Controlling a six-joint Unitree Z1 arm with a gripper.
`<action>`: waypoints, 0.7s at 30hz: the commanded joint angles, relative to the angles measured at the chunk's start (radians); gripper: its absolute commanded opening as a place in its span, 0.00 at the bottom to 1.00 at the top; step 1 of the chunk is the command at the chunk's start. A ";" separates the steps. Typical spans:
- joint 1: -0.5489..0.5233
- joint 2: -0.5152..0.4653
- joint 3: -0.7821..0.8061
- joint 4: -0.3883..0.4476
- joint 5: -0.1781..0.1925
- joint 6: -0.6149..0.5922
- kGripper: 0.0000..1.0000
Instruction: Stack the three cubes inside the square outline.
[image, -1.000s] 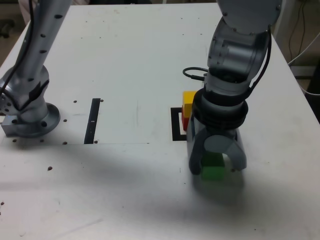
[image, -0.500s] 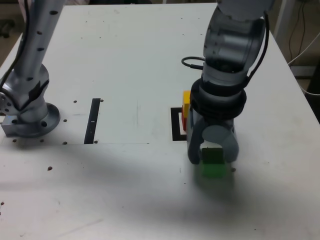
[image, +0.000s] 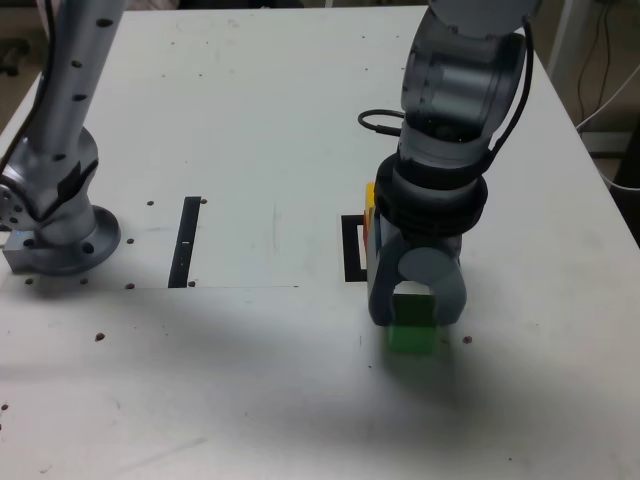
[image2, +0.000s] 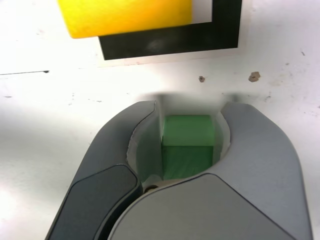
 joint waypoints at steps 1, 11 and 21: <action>0.002 -0.018 -0.009 0.018 -0.002 0.000 0.00; -0.020 -0.143 -0.083 0.134 0.006 0.001 0.00; -0.008 -0.262 -0.091 0.202 0.017 0.029 0.00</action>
